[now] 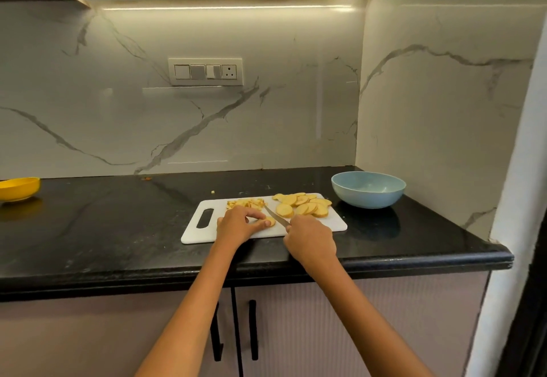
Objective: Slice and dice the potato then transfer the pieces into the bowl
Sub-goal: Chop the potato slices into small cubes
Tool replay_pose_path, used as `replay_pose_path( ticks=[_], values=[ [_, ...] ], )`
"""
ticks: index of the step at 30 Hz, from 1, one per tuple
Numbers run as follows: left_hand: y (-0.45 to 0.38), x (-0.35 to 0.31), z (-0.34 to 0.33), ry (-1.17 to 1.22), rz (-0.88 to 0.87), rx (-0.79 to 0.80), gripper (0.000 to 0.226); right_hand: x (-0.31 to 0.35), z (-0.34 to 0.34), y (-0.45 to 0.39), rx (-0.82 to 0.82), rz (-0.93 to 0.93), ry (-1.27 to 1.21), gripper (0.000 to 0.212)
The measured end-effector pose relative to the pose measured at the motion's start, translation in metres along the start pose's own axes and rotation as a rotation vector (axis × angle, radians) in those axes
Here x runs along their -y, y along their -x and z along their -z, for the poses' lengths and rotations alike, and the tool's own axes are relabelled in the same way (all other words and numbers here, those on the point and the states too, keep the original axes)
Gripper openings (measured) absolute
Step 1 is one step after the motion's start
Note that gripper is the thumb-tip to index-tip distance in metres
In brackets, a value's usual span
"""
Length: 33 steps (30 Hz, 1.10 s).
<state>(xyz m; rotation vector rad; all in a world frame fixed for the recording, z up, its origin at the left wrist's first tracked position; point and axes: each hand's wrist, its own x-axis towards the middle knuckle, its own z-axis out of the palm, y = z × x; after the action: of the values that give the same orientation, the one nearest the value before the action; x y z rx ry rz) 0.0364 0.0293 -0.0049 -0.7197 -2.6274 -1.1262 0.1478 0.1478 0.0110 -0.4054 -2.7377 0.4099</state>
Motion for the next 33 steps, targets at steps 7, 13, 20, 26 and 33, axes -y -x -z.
replay_pose_path(
  ticks=[7, 13, 20, 26, 33],
  values=[
    [-0.001, 0.001, 0.001, 0.027, 0.026, 0.022, 0.021, 0.005, 0.006, 0.016, -0.022, 0.022, 0.016, 0.024],
    [-0.002, -0.001, 0.002, 0.015, 0.043, 0.035, 0.020, 0.009, 0.009, 0.017, 0.001, 0.038, 0.059, 0.025],
    [0.001, -0.007, 0.002, 0.004, 0.065, 0.005, 0.015, 0.019, 0.010, 0.014, 0.036, 0.106, 0.162, 0.027],
    [0.000, -0.005, 0.001, 0.005, 0.056, 0.004, 0.017, 0.019, 0.004, 0.030, -0.023, 0.191, 0.295, 0.026],
    [-0.002, 0.003, -0.002, 0.027, 0.031, 0.006, 0.019, 0.012, 0.004, 0.016, -0.005, 0.103, 0.169, 0.026]
  ],
)
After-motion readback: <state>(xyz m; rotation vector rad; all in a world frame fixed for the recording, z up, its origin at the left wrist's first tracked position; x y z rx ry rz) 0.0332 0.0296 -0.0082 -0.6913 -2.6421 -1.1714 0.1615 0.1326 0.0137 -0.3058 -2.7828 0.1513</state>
